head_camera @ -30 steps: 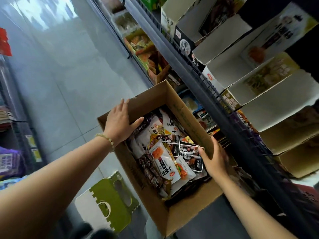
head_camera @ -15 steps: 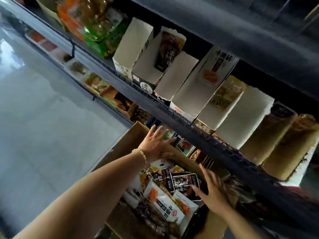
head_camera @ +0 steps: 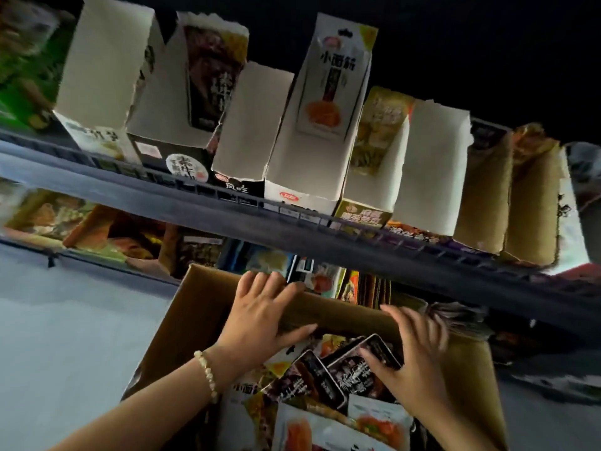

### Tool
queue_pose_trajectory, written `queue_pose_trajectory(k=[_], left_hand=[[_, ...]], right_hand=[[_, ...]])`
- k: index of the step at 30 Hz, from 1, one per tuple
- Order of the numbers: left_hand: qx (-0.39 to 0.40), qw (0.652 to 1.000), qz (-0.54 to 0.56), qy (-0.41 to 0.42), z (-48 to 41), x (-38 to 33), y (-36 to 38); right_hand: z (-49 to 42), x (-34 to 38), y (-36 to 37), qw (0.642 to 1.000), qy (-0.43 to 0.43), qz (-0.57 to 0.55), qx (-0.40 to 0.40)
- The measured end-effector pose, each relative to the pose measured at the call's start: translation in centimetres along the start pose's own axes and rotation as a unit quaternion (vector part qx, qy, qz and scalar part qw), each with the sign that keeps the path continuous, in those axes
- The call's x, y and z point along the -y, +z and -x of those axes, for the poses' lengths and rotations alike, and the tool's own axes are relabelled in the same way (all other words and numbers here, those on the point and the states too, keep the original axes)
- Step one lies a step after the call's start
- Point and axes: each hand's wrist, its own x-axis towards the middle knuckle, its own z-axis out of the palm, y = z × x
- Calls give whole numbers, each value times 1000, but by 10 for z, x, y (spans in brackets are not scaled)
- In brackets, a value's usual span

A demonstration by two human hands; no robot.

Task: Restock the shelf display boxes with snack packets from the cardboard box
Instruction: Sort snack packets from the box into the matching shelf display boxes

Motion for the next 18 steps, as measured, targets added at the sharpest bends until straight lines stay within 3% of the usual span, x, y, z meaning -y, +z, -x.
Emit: queue_pose_trajectory(k=[5, 8, 15, 18], left_hand=[[-44, 997, -55, 26, 0, 4, 16], [-45, 997, -63, 19, -1, 2, 18], [47, 998, -31, 19, -5, 9, -10], [48, 998, -37, 16, -3, 2, -13]], right_hand=[[-2, -5, 17, 996, -47, -13, -76], [-5, -1, 20, 994, -82, -5, -67], [-10, -4, 7, 992, -126, 2, -32], [-5, -3, -4, 992, -119, -48, -14]])
